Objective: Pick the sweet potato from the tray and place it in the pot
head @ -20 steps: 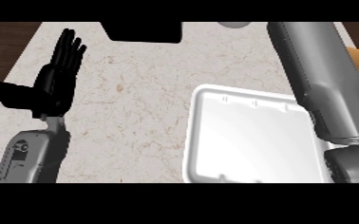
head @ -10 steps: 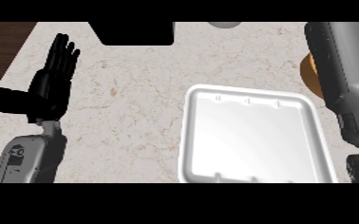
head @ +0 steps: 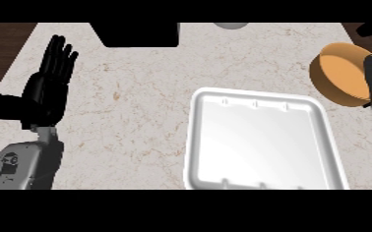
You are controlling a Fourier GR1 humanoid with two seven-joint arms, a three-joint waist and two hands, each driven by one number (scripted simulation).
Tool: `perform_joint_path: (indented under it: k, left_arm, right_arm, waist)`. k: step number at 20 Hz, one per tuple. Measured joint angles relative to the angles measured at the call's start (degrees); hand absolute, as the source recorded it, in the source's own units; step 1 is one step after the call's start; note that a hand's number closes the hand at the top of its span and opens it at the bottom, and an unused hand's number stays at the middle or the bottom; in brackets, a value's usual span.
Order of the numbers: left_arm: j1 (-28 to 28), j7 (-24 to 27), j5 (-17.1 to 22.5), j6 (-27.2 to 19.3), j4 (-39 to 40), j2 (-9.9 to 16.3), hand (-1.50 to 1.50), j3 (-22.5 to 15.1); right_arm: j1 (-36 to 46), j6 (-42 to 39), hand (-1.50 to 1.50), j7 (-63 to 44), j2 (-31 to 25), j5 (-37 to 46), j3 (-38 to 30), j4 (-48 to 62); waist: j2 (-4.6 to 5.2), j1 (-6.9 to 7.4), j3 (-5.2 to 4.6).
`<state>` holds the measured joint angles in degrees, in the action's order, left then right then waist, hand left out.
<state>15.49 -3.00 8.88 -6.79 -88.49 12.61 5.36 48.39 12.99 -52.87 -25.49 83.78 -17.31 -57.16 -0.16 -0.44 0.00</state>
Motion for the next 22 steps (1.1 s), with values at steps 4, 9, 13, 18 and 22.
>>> perform_joint_path:
  k: [4,9,13,18,22]
  left_arm:
    - [0.94,-0.40,-0.95,-0.54,0.57,-0.63,0.00,-0.39]
    - [0.75,-0.30,-0.92,0.14,0.01,-0.80,0.00,-0.27]
    - [0.76,0.20,-0.80,0.75,0.70,-0.68,0.00,0.03]
    - [0.92,0.10,-1.47,-0.01,0.34,-1.69,0.00,-0.60]
    - [1.97,0.75,-1.40,0.69,1.85,-1.54,0.00,-0.24]
  right_arm:
    - [-3.04,2.23,1.50,3.67,-2.82,-2.90,-2.04,1.28]
    - [-4.97,6.81,1.50,7.09,-4.68,-5.53,-4.31,7.81]
    - [-6.15,7.39,-1.50,10.44,-5.02,-11.39,-8.11,11.53]
    - [-5.14,7.79,-1.50,17.63,-5.42,-20.41,-13.25,16.97]
    - [-3.93,9.64,-1.50,25.14,-6.31,-24.23,-14.35,21.45]
  waist:
    - [0.15,0.34,0.03]
    - [0.29,0.77,0.02]
    - [0.34,0.82,0.05]
    - [0.43,1.12,0.07]
    - [0.53,1.26,0.09]
